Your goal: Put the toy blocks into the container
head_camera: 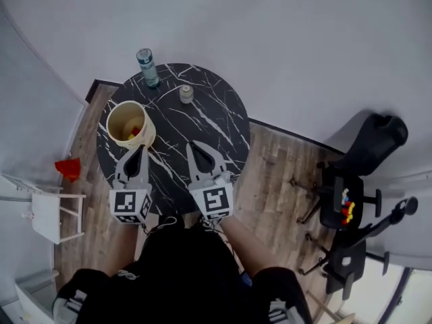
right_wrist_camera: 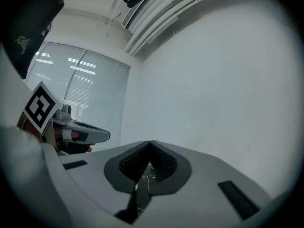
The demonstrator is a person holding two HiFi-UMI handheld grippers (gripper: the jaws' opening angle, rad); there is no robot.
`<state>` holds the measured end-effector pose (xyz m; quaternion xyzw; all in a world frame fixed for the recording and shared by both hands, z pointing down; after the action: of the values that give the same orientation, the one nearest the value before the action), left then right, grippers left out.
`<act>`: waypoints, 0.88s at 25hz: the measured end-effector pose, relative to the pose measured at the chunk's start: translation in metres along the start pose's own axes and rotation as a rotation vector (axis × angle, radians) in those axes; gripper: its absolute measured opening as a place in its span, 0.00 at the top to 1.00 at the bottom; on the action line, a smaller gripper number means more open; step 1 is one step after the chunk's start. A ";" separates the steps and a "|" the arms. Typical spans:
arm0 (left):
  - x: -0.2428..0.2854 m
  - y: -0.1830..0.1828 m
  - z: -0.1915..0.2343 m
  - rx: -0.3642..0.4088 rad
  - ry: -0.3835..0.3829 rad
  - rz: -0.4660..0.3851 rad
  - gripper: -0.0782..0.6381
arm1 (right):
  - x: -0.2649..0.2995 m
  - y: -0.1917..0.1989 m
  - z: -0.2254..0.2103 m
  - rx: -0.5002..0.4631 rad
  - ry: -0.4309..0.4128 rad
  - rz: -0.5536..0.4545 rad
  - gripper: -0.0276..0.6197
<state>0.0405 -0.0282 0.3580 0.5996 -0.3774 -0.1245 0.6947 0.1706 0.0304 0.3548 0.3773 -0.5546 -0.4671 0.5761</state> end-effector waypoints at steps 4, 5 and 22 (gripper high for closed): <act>-0.004 -0.014 -0.028 -0.005 0.004 -0.028 0.89 | -0.029 -0.016 -0.024 0.034 0.012 -0.042 0.96; -0.005 -0.016 -0.033 -0.008 0.004 -0.031 0.89 | -0.036 -0.020 -0.030 0.038 0.023 -0.049 0.96; -0.014 -0.026 -0.042 -0.010 -0.002 -0.040 0.89 | -0.067 -0.023 -0.054 0.027 0.061 -0.048 0.96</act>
<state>0.0659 0.0053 0.3291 0.6035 -0.3655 -0.1407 0.6946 0.2251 0.0834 0.3083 0.4122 -0.5340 -0.4615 0.5761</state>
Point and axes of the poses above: the fingertips, and each gripper's own axes: x forward along the fingers, z to its left, y out of its underside, the point moved 2 cm from there along -x, backward along the fingers, and after that the axes turned 15 degrees about z, right-handed, at the moved point
